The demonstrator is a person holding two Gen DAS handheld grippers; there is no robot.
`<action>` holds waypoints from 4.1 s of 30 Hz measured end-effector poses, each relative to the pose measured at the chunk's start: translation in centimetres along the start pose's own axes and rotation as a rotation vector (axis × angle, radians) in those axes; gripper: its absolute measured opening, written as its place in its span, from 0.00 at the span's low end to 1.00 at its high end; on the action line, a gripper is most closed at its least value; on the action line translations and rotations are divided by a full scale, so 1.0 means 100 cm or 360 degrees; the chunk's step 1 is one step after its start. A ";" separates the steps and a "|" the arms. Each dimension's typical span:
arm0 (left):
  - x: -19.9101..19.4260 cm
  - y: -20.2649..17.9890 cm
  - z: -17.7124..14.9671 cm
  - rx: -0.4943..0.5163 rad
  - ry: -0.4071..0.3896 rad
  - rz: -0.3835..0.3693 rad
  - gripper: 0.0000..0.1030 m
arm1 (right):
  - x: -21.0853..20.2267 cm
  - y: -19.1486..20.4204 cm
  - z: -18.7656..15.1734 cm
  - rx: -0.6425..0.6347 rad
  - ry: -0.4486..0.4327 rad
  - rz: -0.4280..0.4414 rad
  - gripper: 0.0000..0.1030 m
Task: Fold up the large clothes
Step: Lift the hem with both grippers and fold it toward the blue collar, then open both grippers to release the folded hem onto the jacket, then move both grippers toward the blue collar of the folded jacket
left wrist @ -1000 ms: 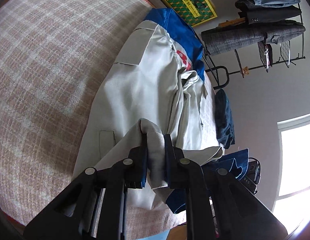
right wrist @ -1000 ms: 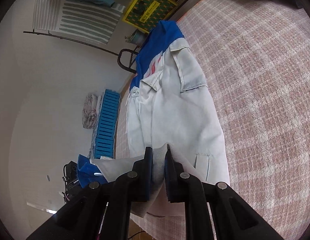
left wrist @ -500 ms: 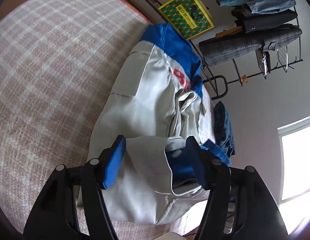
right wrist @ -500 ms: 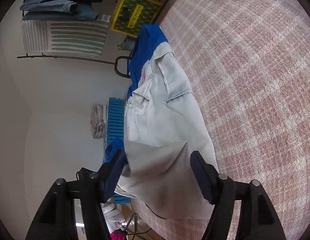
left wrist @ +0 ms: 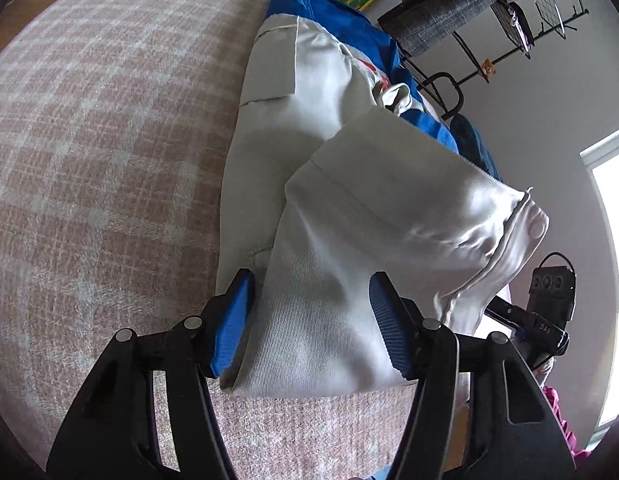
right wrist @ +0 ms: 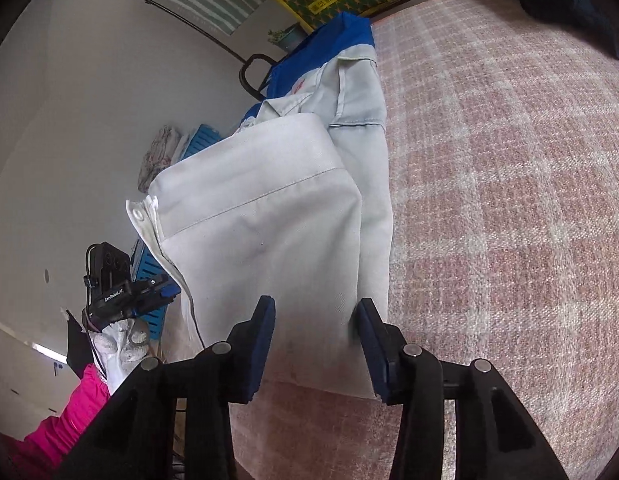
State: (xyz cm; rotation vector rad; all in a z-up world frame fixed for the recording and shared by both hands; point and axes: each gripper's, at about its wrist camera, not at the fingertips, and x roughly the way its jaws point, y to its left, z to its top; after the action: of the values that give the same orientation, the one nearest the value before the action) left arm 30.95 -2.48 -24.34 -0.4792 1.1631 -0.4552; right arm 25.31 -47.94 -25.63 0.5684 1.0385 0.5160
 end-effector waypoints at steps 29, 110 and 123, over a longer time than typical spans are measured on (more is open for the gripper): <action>-0.027 0.010 -0.025 -0.0073 -0.0129 0.0074 0.19 | -0.019 0.004 -0.028 -0.0026 -0.0057 -0.0169 0.06; 0.092 0.043 0.308 -0.0175 -0.0199 0.0087 0.56 | 0.071 -0.004 0.297 -0.0291 -0.0232 -0.0385 0.58; 0.150 0.039 0.358 -0.0152 -0.0155 0.0166 0.56 | 0.141 -0.054 0.367 -0.0173 -0.0219 -0.0421 0.59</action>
State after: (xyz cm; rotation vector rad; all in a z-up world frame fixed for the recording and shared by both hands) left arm 69.85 -3.55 -26.41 -0.5155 1.1133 -0.2840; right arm 64.93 -49.95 -23.93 0.3582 0.9313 0.2934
